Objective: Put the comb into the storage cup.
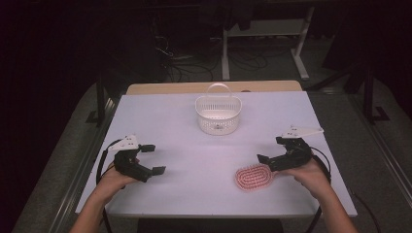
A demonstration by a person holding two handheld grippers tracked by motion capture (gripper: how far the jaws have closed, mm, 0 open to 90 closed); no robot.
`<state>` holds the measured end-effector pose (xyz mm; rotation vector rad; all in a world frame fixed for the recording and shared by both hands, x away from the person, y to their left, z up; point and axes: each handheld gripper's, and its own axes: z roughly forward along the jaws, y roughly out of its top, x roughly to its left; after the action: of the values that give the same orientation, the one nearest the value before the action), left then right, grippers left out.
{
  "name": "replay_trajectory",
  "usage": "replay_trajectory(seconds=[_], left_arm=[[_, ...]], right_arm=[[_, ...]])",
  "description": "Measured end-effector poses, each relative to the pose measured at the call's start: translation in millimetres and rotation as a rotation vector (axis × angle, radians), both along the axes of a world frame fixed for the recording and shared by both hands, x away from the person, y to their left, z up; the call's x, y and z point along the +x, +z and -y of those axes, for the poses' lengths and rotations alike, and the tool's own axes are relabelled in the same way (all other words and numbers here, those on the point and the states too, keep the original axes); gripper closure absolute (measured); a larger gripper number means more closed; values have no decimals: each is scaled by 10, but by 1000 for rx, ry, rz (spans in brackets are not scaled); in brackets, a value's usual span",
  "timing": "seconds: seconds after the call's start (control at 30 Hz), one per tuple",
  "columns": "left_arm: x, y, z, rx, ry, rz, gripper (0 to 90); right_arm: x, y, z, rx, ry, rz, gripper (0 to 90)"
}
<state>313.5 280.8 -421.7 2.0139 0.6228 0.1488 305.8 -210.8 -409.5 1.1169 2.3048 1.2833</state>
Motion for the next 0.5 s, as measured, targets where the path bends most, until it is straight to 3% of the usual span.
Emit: replay_trajectory(seconds=[0.5], left_arm=[[-9,-20,-15,-5,3,-2,2]], right_arm=[[143,71,25,-9,-14,-5,71]])
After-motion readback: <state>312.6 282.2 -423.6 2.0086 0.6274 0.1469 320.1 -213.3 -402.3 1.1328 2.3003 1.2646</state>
